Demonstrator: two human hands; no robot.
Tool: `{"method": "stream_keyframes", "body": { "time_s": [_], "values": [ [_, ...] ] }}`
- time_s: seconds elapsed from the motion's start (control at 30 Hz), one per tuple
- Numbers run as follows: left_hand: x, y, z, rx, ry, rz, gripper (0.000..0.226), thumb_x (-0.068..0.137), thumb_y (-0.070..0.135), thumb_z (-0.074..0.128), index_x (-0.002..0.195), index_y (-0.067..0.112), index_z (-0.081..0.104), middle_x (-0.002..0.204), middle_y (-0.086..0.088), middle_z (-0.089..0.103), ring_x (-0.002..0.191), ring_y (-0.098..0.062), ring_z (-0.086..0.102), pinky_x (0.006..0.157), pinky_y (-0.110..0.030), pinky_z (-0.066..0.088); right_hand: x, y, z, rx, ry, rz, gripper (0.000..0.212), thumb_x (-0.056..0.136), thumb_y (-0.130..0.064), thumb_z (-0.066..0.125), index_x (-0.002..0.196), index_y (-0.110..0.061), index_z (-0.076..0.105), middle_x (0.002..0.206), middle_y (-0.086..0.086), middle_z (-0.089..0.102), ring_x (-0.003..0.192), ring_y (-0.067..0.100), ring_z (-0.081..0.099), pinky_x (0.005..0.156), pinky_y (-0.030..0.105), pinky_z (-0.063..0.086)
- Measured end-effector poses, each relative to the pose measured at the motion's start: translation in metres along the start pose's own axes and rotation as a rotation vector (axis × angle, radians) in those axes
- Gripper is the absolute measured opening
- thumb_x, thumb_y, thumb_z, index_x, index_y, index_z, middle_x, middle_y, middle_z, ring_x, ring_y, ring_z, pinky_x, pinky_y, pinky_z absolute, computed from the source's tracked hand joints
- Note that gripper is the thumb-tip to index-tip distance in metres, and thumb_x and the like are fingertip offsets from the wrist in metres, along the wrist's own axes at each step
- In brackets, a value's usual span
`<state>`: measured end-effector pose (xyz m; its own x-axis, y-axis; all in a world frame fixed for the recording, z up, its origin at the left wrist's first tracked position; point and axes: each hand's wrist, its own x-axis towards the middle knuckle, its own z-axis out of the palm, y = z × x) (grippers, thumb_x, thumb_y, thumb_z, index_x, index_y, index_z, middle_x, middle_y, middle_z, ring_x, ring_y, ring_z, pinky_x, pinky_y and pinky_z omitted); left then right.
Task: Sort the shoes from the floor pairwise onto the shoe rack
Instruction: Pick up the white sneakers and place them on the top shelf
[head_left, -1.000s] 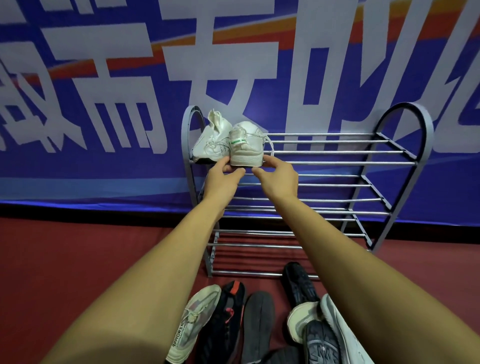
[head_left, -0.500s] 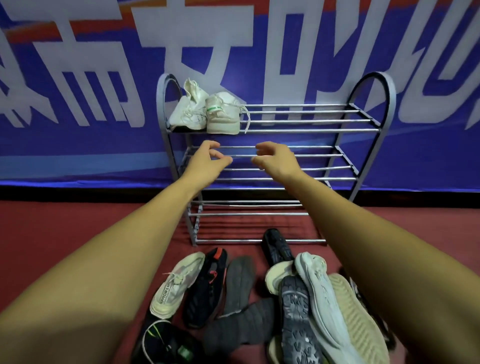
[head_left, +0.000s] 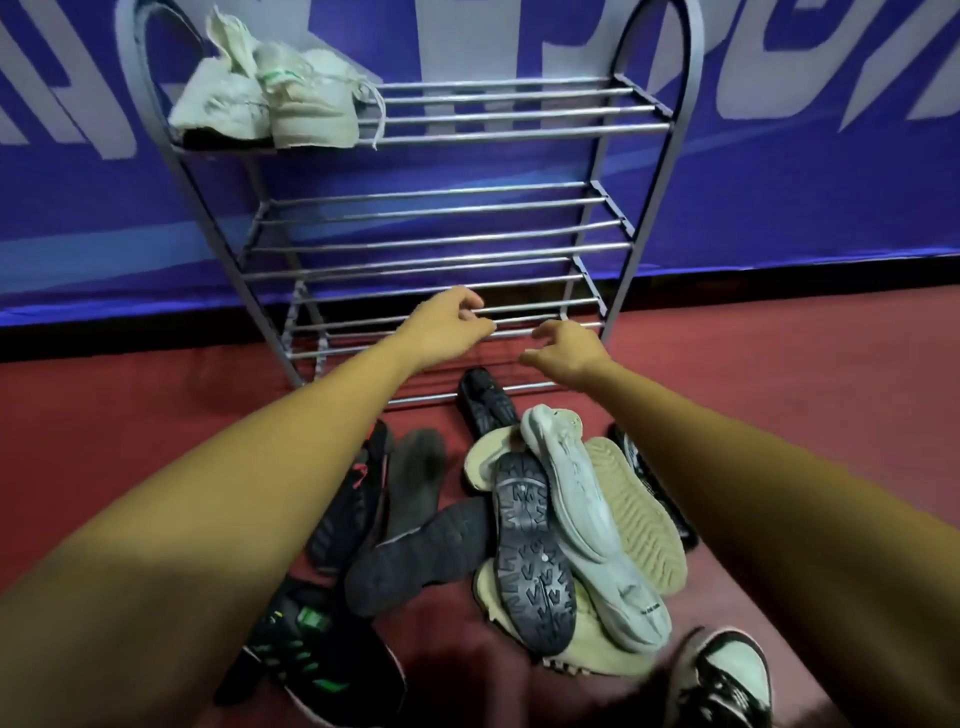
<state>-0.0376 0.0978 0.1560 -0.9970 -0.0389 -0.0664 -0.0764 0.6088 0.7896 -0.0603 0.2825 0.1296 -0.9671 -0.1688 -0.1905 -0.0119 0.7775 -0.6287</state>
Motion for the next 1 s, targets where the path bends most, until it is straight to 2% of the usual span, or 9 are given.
{"method": "stream_keyframes", "body": {
  "time_s": [0.1,0.2,0.27,0.37,0.5,0.63,0.77,0.87,1.0],
  "values": [
    [-0.001,-0.007,0.04,0.054,-0.106,-0.008,0.03,0.088,0.026,0.069,0.115,0.016,0.059,0.088,0.001,0.064,0.073,-0.013,0.056,0.071,-0.026,0.043,-0.004,0.035,0.005,-0.081,-0.056,0.068,0.056,0.088,-0.039,0.07,0.136,-0.011,0.058,0.136,0.011,0.061,0.122,0.028,0.059,0.099,0.03,0.044],
    [-0.005,-0.024,0.075,0.184,-0.226,-0.06,0.034,0.088,0.029,0.067,0.118,0.018,0.058,0.1,0.0,0.067,0.089,-0.016,0.06,0.072,-0.023,0.04,-0.003,0.062,0.013,-0.137,-0.09,0.104,0.056,0.086,-0.039,0.07,0.133,-0.011,0.06,0.135,0.011,0.062,0.123,0.03,0.058,0.102,0.034,0.047],
    [-0.004,-0.035,0.097,0.287,-0.326,-0.076,0.034,0.087,0.032,0.066,0.118,0.017,0.059,0.105,-0.002,0.066,0.091,-0.018,0.059,0.068,-0.024,0.04,-0.003,0.078,0.018,-0.17,-0.12,0.117,0.055,0.084,-0.038,0.07,0.129,-0.009,0.062,0.131,0.013,0.064,0.118,0.032,0.061,0.099,0.038,0.051],
    [0.002,-0.047,0.122,0.418,-0.439,-0.055,0.034,0.088,0.033,0.064,0.116,0.014,0.059,0.109,-0.006,0.065,0.095,-0.022,0.058,0.075,-0.03,0.046,-0.002,0.103,0.025,-0.234,-0.174,0.134,0.051,0.085,-0.033,0.068,0.13,-0.008,0.061,0.131,0.013,0.064,0.116,0.032,0.06,0.095,0.037,0.051],
    [0.014,-0.059,0.15,0.491,-0.524,-0.047,0.033,0.088,0.034,0.063,0.116,0.016,0.059,0.103,-0.005,0.062,0.094,-0.025,0.057,0.075,-0.028,0.043,0.004,0.133,0.042,-0.274,-0.234,0.178,0.053,0.087,-0.035,0.067,0.132,-0.009,0.059,0.131,0.014,0.063,0.118,0.033,0.058,0.094,0.034,0.049],
    [0.022,-0.073,0.179,0.556,-0.586,-0.058,0.033,0.086,0.033,0.062,0.11,0.01,0.065,0.106,-0.009,0.067,0.099,-0.029,0.063,0.081,-0.034,0.051,0.01,0.157,0.06,-0.253,-0.296,0.248,0.058,0.084,-0.038,0.071,0.131,-0.007,0.058,0.129,0.014,0.062,0.118,0.033,0.058,0.097,0.037,0.05],
    [0.023,-0.086,0.205,0.578,-0.676,-0.075,0.021,0.087,0.03,0.06,0.079,0.01,0.065,0.086,-0.007,0.067,0.087,-0.025,0.061,0.075,-0.032,0.048,0.012,0.176,0.075,-0.251,-0.331,0.285,0.036,0.074,-0.025,0.074,0.104,-0.005,0.072,0.109,0.011,0.069,0.098,0.028,0.066,0.083,0.033,0.057],
    [0.026,-0.098,0.215,0.588,-0.672,-0.06,0.033,0.085,0.025,0.061,0.057,0.018,0.046,0.066,-0.001,0.052,0.076,-0.024,0.053,0.072,-0.032,0.045,0.016,0.19,0.083,-0.166,-0.311,0.336,0.039,0.077,-0.017,0.071,0.115,-0.007,0.064,0.111,0.01,0.065,0.097,0.025,0.061,0.082,0.031,0.052],
    [0.028,-0.102,0.216,0.561,-0.625,-0.063,0.037,0.083,0.018,0.06,0.052,0.017,0.042,0.06,0.0,0.045,0.07,-0.022,0.045,0.069,-0.03,0.038,0.026,0.197,0.085,-0.082,-0.263,0.365,0.034,0.076,-0.019,0.072,0.108,-0.01,0.066,0.104,0.008,0.068,0.095,0.026,0.064,0.081,0.03,0.053]
  ]
}}
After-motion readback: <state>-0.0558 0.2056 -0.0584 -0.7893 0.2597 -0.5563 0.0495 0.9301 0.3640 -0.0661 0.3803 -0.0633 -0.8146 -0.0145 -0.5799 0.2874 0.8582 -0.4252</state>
